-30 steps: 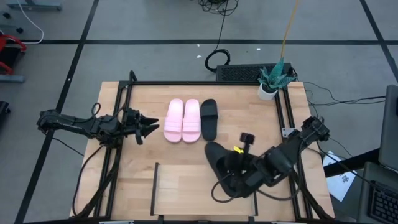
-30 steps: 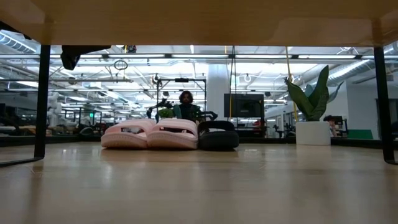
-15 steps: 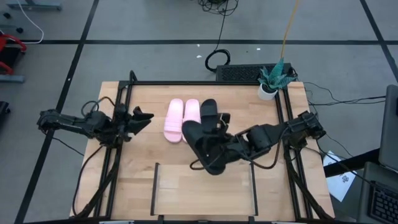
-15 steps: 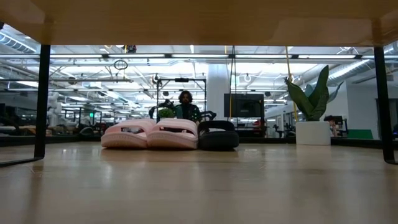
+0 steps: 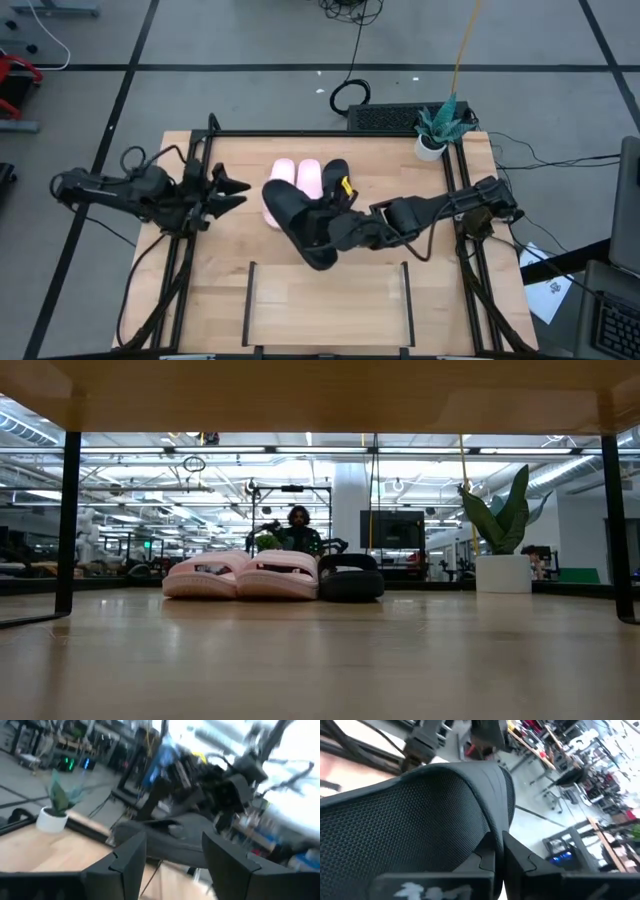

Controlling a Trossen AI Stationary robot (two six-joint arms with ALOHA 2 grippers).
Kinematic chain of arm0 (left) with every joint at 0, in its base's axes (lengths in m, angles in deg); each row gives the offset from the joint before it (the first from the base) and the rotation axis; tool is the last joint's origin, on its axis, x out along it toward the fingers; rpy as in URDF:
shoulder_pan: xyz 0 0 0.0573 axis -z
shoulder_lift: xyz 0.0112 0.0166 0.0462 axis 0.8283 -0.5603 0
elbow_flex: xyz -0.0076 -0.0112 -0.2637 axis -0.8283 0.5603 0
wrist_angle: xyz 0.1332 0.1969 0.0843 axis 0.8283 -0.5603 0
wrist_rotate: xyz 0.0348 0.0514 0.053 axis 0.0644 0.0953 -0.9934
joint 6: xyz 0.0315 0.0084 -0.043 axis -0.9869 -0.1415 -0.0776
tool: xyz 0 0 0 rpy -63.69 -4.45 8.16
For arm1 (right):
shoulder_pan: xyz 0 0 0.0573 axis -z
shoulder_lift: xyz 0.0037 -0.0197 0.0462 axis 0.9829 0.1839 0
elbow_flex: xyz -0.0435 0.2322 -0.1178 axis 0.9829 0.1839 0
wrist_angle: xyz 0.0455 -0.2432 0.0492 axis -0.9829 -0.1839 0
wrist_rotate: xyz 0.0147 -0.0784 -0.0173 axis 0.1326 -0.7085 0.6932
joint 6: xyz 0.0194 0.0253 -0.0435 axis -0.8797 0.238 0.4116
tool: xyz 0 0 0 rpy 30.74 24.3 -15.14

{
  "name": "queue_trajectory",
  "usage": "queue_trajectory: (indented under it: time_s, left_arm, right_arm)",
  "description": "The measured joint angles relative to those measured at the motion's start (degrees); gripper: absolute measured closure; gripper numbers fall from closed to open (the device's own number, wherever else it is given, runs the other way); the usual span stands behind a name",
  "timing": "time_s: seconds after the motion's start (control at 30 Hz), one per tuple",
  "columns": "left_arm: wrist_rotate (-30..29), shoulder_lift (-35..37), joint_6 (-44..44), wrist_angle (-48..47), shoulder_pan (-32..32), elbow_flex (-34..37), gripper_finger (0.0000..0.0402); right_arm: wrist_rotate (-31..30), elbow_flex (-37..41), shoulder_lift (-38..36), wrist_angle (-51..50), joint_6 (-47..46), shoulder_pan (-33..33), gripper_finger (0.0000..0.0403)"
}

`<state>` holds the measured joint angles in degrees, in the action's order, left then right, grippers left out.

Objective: Pick and place slides into the shelf
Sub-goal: Put the right black slipper on the shelf

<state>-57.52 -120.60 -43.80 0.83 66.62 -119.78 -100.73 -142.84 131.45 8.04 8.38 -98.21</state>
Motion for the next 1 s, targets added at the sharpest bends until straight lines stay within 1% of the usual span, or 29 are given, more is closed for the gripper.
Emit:
queue_trajectory:
  time_s: [0.13,0.17,0.27,0.37,0.47,0.67,0.83,0.9,1.0]
  left_arm:
    - [0.1,-4.0,-1.6,-12.6,0.0,-9.0,0.0206]
    - [0.1,-4.9,-1.5,-15.0,0.0,-11.1,0.0206]
    - [-0.4,-7.7,-0.6,-19.9,0.0,-16.6,0.0206]
    - [-1.3,-11.0,-1.4,-21.5,0.0,-20.9,0.0206]
    - [-2.5,-14.8,-4.1,-22.0,0.0,-24.0,0.0206]
    - [-7.9,-23.4,-7.1,-26.4,0.0,-29.3,0.0206]
    - [-8.3,-28.0,-9.1,-27.7,-0.1,-33.9,0.0206]
    - [-9.7,-28.9,-10.6,-27.7,0.0,-36.0,0.0206]
    - [-12.4,-30.1,-13.8,-27.4,0.0,-38.5,0.0206]
  right_arm:
    - [-1.4,0.3,0.0,0.3,1.0,-0.1,0.0403]
    - [-2.5,0.3,0.0,0.3,1.9,-0.1,0.0403]
    - [-8.6,0.3,0.0,0.4,5.5,-0.1,0.0403]
    - [-13.3,0.3,0.0,0.8,9.3,0.5,0.0403]
    - [-15.9,0.3,0.0,1.5,10.4,1.5,0.0403]
    - [-23.6,0.3,0.0,7.4,11.4,4.0,0.0403]
    - [-26.3,0.3,0.0,8.4,11.7,5.4,0.0403]
    - [-27.8,0.3,0.0,8.6,11.4,5.8,0.0403]
    - [-28.1,0.3,0.0,9.7,11.2,6.5,0.0403]
